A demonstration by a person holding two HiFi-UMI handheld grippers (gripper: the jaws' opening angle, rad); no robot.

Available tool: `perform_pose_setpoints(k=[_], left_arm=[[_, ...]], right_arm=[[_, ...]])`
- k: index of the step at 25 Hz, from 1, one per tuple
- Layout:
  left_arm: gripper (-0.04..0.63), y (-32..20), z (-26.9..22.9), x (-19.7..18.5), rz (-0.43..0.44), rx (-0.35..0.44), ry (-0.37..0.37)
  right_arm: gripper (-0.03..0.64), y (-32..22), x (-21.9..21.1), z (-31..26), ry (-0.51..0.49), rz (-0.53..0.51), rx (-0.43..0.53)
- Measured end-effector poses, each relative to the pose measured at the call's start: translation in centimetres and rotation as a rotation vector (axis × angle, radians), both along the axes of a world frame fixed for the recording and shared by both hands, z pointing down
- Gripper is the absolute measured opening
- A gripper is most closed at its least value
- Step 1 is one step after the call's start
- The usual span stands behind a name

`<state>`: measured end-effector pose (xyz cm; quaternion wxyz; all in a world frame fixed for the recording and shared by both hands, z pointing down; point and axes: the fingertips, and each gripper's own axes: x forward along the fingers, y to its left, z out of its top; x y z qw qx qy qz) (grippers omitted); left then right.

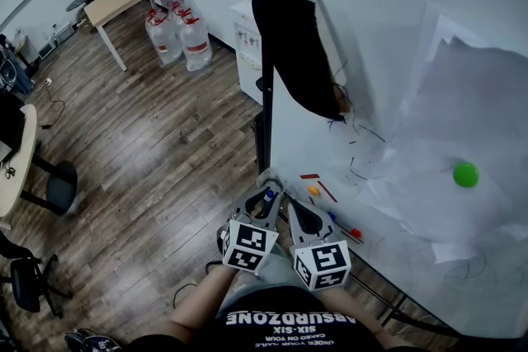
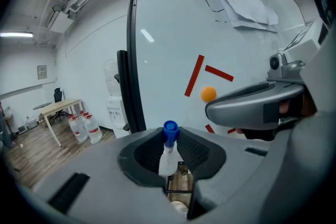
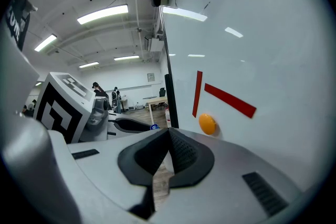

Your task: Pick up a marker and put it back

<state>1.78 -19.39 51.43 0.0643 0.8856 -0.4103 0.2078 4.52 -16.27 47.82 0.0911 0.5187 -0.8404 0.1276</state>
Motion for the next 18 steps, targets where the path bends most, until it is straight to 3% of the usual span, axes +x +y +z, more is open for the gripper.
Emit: perform_pose_setpoints(k=[18], left_arm=[[0.08,0.06,1.03,0.34,0.016,-0.006,-0.042]], right_arm=[[-0.002,-0.14,-0.11,0.18,-0.001,-0.004,-0.004]])
